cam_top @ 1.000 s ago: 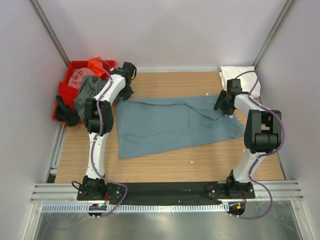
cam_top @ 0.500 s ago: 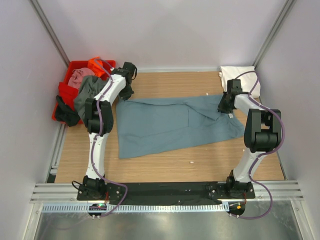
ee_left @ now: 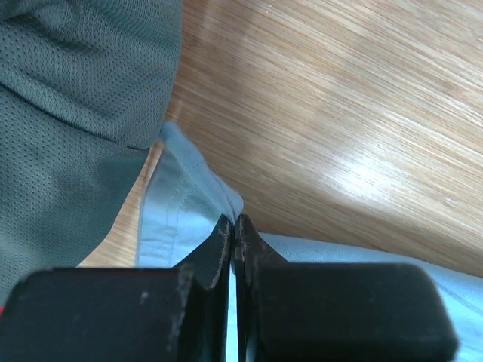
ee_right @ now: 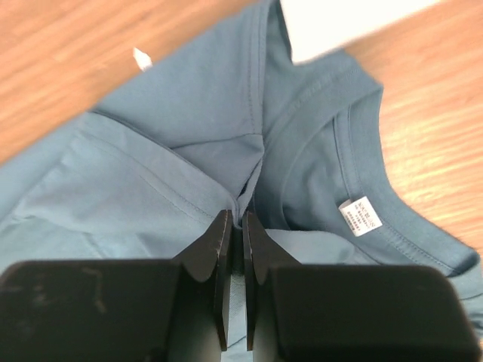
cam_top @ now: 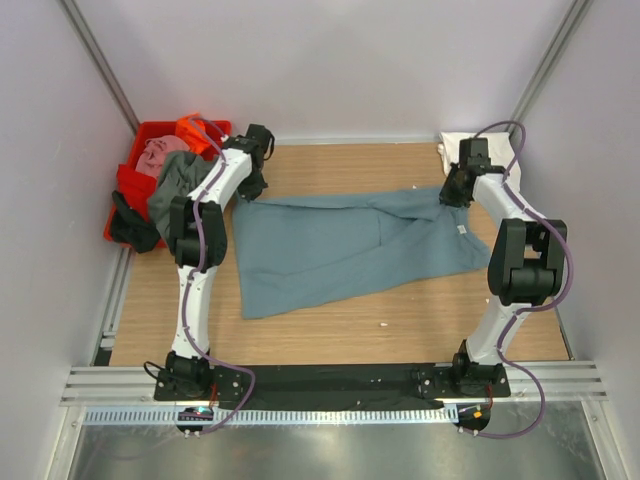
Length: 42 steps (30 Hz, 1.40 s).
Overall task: Fold and stack the t-shirts
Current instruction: Fold the tshirt
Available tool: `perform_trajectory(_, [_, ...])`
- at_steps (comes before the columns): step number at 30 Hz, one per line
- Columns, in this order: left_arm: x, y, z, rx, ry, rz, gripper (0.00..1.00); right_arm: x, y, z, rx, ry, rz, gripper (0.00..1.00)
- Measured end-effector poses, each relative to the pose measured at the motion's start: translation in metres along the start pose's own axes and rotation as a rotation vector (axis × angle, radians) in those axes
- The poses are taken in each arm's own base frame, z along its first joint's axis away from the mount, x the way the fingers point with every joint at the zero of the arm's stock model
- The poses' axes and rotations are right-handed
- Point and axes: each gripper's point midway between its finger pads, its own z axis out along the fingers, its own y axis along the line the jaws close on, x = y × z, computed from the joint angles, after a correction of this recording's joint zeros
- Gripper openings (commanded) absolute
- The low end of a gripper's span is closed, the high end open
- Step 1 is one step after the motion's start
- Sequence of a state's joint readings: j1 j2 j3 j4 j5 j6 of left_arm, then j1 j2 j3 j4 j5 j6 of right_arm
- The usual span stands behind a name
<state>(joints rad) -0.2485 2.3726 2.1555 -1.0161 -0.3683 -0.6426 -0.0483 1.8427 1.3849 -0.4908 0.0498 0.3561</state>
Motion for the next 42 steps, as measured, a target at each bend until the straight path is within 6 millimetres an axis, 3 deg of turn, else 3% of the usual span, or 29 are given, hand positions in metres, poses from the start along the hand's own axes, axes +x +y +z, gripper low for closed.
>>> perform_trajectory(5, [0.0,0.002,-0.003,-0.007,0.0,0.005,0.0,-0.029,0.01,-0.013,-0.024,-0.059,-0.014,0.19])
perform_trajectory(9, [-0.002,0.004,-0.006,-0.01,-0.006,0.007,0.0,-0.029,0.011,-0.012,-0.026,-0.054,-0.021,0.27])
perform_trajectory(17, [-0.003,0.007,-0.009,-0.015,-0.01,0.02,0.0,-0.013,0.008,-0.006,-0.03,-0.011,-0.03,0.28])
perform_trajectory(24, [-0.001,0.009,-0.01,-0.02,-0.006,0.024,0.0,-0.006,0.006,-0.003,-0.027,0.005,-0.033,0.35])
perform_trajectory(31, [0.006,0.013,-0.011,-0.037,0.001,0.038,0.0,0.026,0.004,0.006,-0.056,0.082,-0.029,0.37])
perform_trajectory(42, [0.008,0.013,-0.013,-0.044,-0.004,0.046,0.0,0.048,-0.002,0.006,-0.054,0.119,-0.017,0.41])
